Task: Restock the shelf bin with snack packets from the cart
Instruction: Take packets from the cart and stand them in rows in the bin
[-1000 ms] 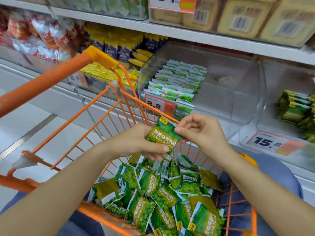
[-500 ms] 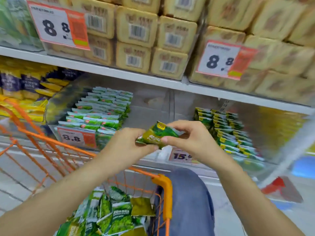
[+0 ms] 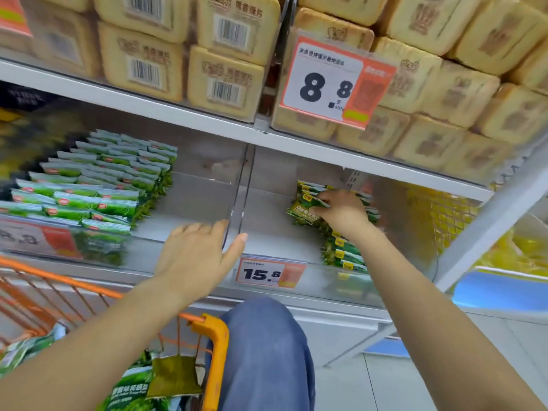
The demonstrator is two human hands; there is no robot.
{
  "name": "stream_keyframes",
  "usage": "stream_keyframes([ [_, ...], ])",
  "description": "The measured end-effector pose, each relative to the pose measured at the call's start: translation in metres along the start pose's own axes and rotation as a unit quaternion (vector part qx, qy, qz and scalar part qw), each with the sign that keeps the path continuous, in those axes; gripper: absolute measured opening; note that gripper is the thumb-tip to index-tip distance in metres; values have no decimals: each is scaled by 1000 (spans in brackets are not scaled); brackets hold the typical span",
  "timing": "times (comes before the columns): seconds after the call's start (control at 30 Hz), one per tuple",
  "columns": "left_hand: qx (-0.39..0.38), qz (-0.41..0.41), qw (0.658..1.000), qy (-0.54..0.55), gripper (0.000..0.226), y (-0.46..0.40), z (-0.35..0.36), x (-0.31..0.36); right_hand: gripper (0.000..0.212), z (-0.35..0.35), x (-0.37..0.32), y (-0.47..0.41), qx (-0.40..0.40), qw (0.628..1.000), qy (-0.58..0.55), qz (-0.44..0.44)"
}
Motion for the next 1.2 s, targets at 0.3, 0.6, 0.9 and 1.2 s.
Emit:
stream_keyframes([
  [0.3,15,-15,1000,19,63,0,-3,-2,42,35,24,-38,-53,981,186,-23],
  [0.6,5,-19,1000,24,65,0,-2,-2,48,27,-4,-30,3,964,262,-50],
  [0.9,-7,36,971,235,41,38,-64,-44,22,11,-174,153,143,900,-136,-388],
  [1.2,-222,131,965,45,30,171,-31,-93,53,197,-214,280,-461,773,184,-394],
])
Point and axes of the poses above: each hand's wrist, its own y-axis away from the middle knuckle, its own z-axis out of the palm, x = y × z, the point moved 10 cm from there along -y, towards the middle knuckle, and after that the axes turned 10 degrees about -y, right-handed, at the moved point
